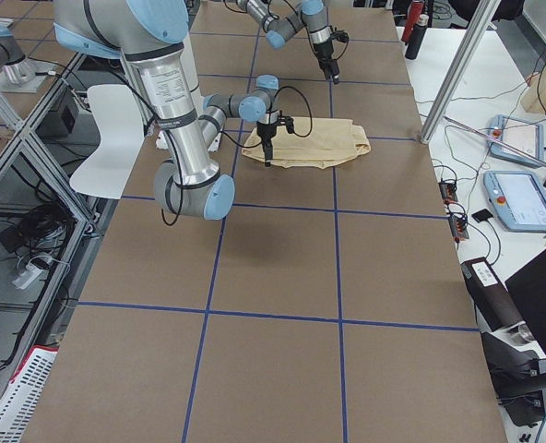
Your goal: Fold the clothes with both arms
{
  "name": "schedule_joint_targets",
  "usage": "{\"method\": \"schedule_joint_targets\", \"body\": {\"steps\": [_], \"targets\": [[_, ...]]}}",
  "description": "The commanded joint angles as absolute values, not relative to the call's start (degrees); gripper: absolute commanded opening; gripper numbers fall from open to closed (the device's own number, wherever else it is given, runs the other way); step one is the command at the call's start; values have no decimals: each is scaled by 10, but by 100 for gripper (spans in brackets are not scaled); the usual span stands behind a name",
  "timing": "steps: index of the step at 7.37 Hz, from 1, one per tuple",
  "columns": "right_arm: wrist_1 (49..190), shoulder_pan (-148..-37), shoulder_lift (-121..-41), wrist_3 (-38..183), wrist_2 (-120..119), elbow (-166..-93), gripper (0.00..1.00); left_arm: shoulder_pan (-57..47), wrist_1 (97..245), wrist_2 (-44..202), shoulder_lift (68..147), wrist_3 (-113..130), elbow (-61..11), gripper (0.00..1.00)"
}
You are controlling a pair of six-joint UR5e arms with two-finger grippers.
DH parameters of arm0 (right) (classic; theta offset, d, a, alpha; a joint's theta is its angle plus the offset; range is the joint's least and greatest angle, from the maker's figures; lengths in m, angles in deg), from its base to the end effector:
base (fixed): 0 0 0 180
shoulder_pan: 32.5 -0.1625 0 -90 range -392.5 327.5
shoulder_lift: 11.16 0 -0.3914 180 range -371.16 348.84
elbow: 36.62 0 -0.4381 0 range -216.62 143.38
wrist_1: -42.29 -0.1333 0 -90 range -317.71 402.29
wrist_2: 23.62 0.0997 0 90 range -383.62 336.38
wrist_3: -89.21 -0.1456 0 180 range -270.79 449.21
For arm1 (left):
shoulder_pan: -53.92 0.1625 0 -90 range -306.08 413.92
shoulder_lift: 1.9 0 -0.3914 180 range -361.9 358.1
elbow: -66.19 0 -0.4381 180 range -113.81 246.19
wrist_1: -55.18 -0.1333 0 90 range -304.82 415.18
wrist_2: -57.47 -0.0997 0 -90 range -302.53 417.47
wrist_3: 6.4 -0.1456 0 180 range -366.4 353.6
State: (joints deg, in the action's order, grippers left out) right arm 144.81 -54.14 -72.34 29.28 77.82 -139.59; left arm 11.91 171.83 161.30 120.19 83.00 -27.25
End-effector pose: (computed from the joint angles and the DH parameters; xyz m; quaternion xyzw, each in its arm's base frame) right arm -0.5862 -0.3449 0.2892 0.0229 -0.2683 -0.0959 0.9583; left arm 0.4810 -0.5658 0.2173 0.0902 0.5151 -0.2424 0.8172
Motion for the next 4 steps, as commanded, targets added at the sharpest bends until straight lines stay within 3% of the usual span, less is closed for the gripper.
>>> {"method": "schedule_joint_targets", "body": {"steps": [1, 4], "targets": [[1450, -545, -744, 294, 779, -1412, 100, 120, 1718, 1613, 1202, 830, -272, 100], [1452, -557, -776, 313, 779, -1432, 100, 120, 1717, 1613, 1204, 832, -272, 100]]}}
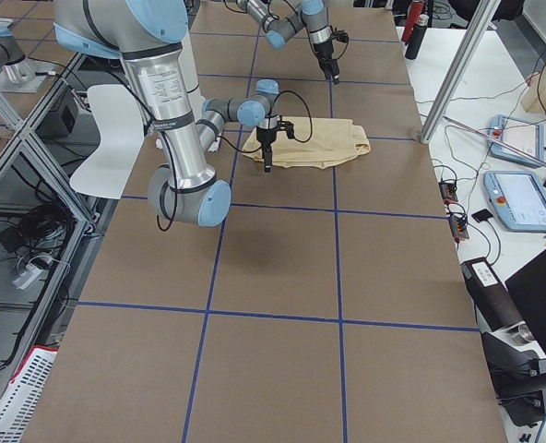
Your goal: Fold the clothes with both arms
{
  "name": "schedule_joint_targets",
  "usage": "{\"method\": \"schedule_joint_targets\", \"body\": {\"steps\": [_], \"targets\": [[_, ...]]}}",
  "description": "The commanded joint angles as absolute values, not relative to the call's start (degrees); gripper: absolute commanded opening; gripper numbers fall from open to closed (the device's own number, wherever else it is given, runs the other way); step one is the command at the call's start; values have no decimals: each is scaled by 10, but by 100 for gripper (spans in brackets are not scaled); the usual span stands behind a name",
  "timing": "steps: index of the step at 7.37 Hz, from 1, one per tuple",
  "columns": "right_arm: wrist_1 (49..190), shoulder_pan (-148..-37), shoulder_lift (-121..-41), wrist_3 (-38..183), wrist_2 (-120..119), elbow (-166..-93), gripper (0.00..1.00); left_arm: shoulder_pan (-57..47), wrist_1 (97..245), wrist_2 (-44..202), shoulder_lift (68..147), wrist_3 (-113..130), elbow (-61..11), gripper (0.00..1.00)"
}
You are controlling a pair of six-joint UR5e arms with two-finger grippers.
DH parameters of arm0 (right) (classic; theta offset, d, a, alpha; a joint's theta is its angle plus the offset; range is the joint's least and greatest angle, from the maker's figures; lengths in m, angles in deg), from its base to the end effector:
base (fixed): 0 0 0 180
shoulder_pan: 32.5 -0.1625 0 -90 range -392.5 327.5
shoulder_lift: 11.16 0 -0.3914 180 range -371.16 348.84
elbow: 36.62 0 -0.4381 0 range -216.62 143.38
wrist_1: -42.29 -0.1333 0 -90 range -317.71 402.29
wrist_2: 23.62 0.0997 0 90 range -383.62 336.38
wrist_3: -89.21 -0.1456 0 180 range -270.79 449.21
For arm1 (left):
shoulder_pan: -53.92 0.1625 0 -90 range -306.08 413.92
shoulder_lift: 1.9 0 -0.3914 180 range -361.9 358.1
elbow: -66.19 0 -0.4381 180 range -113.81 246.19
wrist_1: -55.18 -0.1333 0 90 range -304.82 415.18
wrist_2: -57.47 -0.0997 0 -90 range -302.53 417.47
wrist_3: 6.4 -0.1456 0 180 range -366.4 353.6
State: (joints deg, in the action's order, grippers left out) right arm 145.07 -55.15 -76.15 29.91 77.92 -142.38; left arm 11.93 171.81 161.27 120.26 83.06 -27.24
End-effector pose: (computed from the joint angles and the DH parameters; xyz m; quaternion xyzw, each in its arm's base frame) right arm -0.5618 -0.3473 0.3103 0.0208 -0.2588 -0.0920 0.9613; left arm 0.4812 -0.5658 0.2166 0.0902 0.5153 -0.2427 0.8169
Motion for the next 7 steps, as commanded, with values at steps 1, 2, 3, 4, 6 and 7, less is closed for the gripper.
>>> {"method": "schedule_joint_targets", "body": {"steps": [1, 2, 3, 4, 6, 7], "targets": [[1460, -564, -777, 319, 779, -1433, 100, 119, 1717, 1613, 1203, 832, -272, 100], [1464, -570, -773, 322, 780, -1435, 100, 120, 1717, 1613, 1203, 832, -272, 100], [1462, -581, -760, 323, 784, -1436, 100, 120, 1718, 1613, 1203, 831, -272, 100], [1459, -596, -736, 324, 784, -1434, 100, 120, 1720, 1613, 1202, 830, -272, 100], [1424, -643, -695, 386, 780, -1407, 100, 120, 1720, 1613, 1203, 830, -272, 100], [1385, -654, -667, 389, 780, -1359, 100, 119, 1719, 1614, 1203, 830, -273, 100]]}}
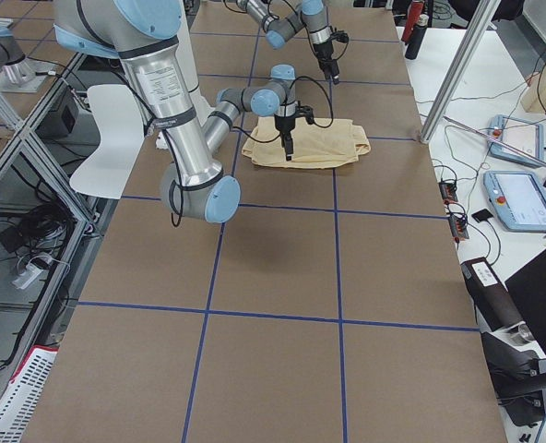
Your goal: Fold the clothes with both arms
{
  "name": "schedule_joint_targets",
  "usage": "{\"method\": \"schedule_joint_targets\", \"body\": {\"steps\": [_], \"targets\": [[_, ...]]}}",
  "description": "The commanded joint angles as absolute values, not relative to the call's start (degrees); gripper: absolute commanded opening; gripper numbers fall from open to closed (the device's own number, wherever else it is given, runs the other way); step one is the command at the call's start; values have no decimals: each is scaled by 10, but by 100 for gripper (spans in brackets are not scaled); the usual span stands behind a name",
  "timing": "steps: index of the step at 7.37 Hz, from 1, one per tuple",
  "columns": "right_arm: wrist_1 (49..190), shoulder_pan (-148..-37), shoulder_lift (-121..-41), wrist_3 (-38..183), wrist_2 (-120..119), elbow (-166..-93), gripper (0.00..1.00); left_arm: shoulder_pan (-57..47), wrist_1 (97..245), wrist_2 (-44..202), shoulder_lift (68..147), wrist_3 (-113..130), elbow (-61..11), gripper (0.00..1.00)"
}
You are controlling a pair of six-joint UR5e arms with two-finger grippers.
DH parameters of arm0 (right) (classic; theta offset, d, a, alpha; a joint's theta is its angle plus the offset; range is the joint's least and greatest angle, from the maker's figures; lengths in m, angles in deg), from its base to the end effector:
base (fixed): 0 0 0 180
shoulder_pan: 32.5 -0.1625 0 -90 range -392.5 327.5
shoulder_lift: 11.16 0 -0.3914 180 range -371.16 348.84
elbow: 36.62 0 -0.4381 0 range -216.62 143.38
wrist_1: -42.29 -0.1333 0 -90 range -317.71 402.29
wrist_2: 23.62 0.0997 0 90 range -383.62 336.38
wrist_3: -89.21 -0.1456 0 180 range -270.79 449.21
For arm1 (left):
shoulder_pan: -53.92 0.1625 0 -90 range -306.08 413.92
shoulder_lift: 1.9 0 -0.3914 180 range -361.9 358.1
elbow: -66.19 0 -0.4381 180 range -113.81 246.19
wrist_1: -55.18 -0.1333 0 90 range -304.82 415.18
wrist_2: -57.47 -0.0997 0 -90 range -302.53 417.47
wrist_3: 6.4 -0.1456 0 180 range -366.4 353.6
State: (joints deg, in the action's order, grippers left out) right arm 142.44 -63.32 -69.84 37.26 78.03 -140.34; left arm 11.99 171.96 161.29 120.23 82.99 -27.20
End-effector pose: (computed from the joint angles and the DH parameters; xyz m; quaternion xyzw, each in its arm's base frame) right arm -0.5276 -0.4358 0.2468 0.0888 -0.3007 -0.0902 0.9453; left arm 0.4819 -0.5653 0.2169 0.0903 0.5159 -0.2415 0.8169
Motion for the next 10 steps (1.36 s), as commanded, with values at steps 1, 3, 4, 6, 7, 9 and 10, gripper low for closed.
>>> {"method": "schedule_joint_targets", "body": {"steps": [1, 3, 4, 6, 7, 9, 10], "targets": [[1335, -659, -658, 392, 780, -1317, 100, 120, 1720, 1613, 1204, 829, -275, 100], [1223, -662, -635, 401, 778, -1216, 100, 119, 1724, 1614, 1204, 821, -300, 100], [1222, -661, -635, 419, 778, -1207, 100, 119, 1737, 1614, 1204, 815, -301, 100], [1227, -664, -637, 423, 782, -1205, 100, 119, 1745, 1613, 1210, 815, -303, 100], [1227, -668, -638, 423, 786, -1204, 100, 119, 1744, 1613, 1213, 815, -308, 100], [1229, -670, -642, 423, 793, -1203, 100, 119, 1745, 1613, 1213, 815, -313, 100], [1245, -670, -642, 423, 795, -1203, 100, 119, 1745, 1613, 1214, 815, -313, 100]]}}
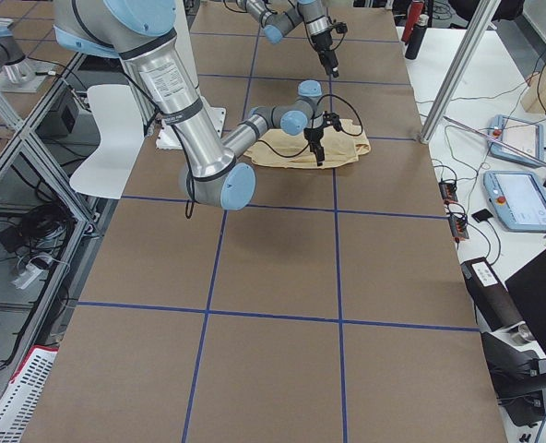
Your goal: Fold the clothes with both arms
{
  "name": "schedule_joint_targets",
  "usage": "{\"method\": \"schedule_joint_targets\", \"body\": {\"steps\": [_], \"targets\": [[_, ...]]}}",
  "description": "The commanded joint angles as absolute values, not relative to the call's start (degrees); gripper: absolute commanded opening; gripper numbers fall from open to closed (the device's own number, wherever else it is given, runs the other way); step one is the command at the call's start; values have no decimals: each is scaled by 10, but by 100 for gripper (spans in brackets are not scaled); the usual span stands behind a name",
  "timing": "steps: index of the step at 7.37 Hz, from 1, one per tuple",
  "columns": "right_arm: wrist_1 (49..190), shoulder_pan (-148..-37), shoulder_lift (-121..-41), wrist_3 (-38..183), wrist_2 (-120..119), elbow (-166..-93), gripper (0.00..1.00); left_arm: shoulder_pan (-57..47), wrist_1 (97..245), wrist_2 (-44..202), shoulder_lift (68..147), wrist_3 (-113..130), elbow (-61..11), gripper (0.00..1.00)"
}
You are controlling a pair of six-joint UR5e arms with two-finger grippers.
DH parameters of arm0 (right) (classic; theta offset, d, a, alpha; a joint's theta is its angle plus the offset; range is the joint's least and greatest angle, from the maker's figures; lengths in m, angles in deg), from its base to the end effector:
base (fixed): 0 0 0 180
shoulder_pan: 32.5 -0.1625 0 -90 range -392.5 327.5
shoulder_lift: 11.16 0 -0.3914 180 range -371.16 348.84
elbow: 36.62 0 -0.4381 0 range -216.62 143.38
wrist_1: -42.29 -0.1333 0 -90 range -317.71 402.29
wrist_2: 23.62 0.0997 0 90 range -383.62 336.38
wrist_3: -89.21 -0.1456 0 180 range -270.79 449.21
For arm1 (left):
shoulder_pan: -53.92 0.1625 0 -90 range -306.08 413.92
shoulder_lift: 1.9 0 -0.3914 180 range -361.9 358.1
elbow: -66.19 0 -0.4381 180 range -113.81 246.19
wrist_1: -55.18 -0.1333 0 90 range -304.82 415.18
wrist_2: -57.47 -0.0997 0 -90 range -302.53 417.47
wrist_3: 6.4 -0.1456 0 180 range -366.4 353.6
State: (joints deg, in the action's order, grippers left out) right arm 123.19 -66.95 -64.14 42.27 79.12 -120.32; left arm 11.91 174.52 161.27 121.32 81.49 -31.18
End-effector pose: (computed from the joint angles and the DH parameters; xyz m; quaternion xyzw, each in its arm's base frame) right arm -0.5858 -0.5246 0.2964 0.1305 -0.3292 -0.1078 0.9290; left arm 0.4647 -0.5512 0.1598 0.1224 0.5643 -0.2129 0.7882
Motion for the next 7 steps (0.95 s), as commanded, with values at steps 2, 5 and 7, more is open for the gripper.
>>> {"method": "schedule_joint_targets", "body": {"steps": [2, 5, 7], "targets": [[1254, -676, -642, 426, 799, -1203, 100, 120, 1745, 1613, 1218, 819, -313, 100], [1265, -676, -642, 436, 799, -1196, 100, 122, 1745, 1612, 1218, 820, -313, 100], [1268, -684, -642, 451, 799, -1189, 100, 123, 1745, 1612, 1220, 820, -313, 100]]}}
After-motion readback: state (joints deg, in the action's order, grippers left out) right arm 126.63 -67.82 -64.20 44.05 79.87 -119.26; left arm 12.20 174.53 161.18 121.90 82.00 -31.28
